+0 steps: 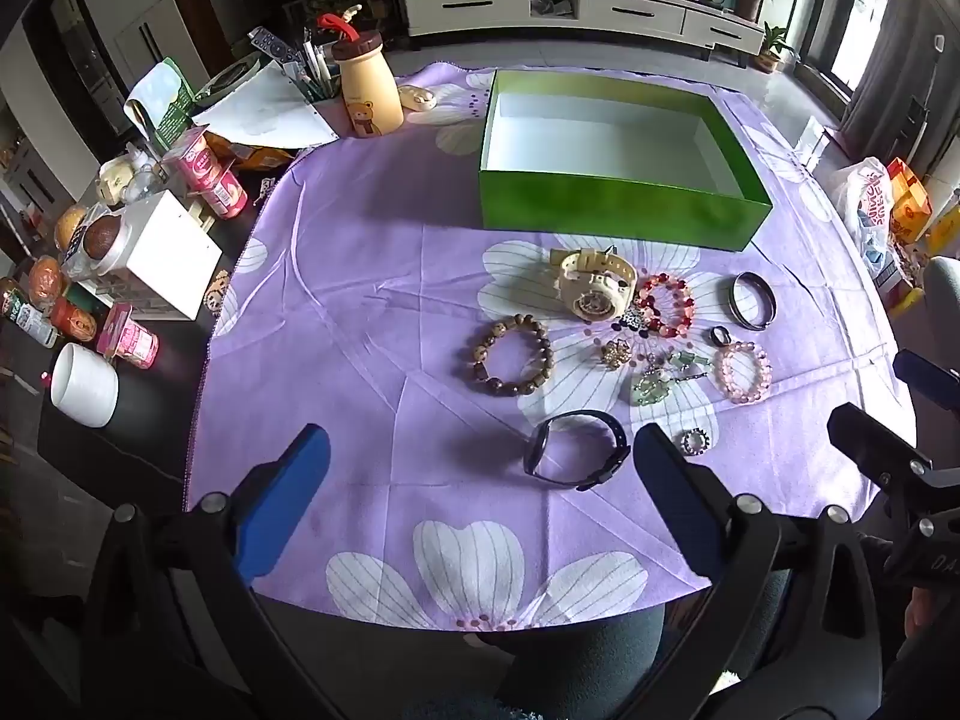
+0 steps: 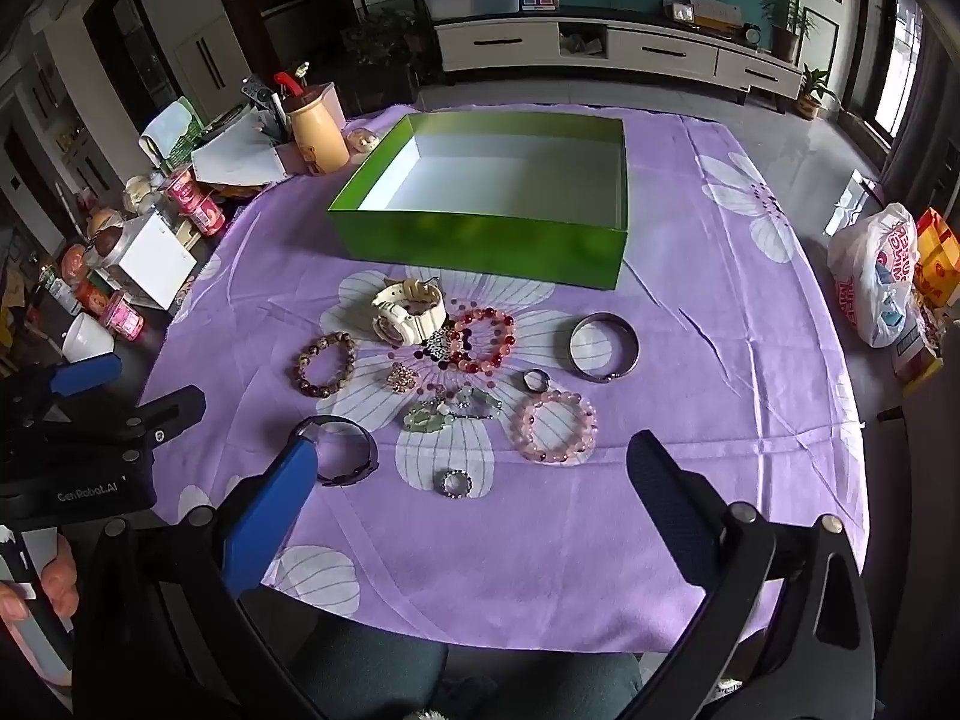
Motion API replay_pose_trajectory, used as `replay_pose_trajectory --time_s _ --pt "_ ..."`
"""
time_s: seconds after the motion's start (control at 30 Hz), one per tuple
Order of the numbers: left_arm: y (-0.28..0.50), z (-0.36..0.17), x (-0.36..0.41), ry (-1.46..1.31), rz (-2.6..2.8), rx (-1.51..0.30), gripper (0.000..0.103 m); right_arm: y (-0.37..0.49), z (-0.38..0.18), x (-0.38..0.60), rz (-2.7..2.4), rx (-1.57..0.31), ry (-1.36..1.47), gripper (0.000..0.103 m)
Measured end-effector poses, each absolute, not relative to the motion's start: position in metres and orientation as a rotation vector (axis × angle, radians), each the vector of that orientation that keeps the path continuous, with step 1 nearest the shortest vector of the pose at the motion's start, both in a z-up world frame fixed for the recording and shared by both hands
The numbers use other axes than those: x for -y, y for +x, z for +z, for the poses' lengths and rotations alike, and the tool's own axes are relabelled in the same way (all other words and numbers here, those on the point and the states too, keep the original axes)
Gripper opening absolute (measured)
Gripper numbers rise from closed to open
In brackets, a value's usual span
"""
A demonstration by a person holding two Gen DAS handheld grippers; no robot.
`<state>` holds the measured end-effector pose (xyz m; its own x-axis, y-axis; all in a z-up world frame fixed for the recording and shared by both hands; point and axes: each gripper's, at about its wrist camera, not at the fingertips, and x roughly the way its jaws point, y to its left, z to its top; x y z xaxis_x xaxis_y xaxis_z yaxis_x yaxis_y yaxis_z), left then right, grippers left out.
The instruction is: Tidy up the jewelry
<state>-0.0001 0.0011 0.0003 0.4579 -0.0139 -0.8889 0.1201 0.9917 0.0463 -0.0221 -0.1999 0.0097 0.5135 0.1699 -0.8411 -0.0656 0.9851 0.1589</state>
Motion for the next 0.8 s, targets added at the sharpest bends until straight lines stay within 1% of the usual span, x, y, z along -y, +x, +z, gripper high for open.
replay_pose_trajectory --time_s 0.2,0.8 --pt "0.006 -0.002 -0.009 0.107 -0.085 -1.093 0.101 -0.019 0.005 0.200 0.146 -1.031 0.112 0.102" --pt "0.006 0.000 0.010 0.145 -0.075 -1.075 0.101 -0.014 0.006 0.201 0.150 -1.022 0.106 0.102"
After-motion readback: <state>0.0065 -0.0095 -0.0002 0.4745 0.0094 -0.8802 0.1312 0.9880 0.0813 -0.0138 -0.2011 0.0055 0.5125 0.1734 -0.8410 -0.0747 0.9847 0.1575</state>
